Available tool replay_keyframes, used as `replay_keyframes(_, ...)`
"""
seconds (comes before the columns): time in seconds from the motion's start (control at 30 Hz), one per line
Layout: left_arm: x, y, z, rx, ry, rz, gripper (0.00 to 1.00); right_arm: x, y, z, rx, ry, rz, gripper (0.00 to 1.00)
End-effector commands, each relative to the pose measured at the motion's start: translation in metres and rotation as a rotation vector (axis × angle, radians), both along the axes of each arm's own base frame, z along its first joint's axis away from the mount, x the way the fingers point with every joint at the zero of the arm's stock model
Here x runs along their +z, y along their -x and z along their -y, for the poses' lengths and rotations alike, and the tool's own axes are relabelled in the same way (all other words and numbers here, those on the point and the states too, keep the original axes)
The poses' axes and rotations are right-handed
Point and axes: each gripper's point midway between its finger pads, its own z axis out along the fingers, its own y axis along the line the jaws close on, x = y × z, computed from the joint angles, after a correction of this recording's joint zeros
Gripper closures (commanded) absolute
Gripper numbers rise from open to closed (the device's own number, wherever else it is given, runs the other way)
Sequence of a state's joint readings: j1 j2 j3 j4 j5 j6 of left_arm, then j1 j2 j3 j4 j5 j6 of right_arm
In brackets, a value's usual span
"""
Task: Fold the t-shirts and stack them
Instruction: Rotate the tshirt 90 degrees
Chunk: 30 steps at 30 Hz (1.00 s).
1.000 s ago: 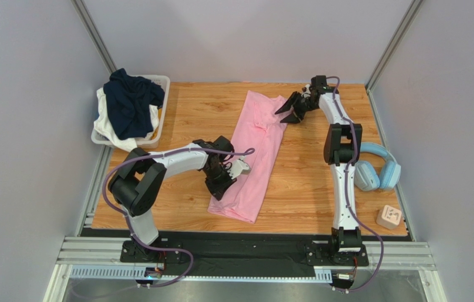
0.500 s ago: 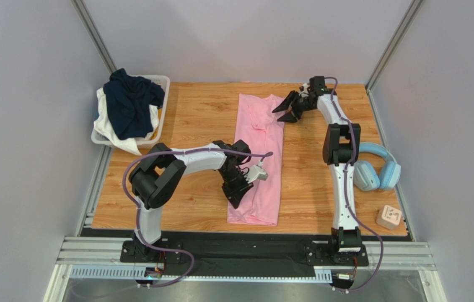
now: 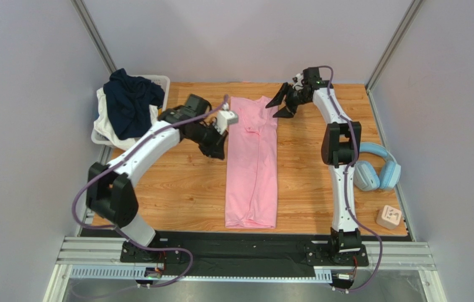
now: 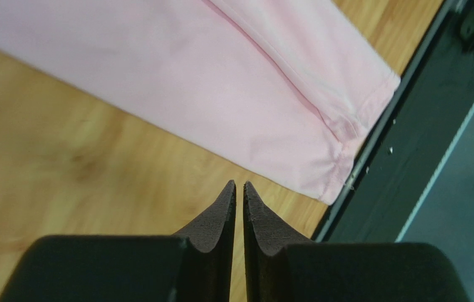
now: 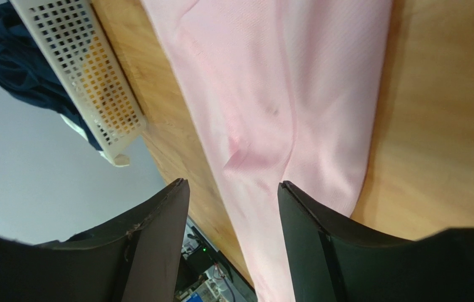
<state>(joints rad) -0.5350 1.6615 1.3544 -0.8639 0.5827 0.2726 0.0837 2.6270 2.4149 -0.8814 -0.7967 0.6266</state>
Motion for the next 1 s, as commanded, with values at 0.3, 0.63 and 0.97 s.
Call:
replay_keyframes(0.3, 0.065, -0.013, -0.042, 0.203, 0.072, 0.181, 0.85, 0.038, 0.114, -0.033, 0.13, -0.023, 0.013, 0.43)
replay_keyframes(0.63, 0.048, -0.008, -0.047, 0.196, 0.036, 0.167, 0.85, 0.001, 0.131, -0.058, 0.175, -0.086, -0.077, 0.46)
replay_keyframes(0.97, 0.049, -0.009, -0.048, 0.194, 0.033, 0.178, 0.85, -0.082, 0.192, -0.055, 0.167, -0.065, -0.286, 0.49)
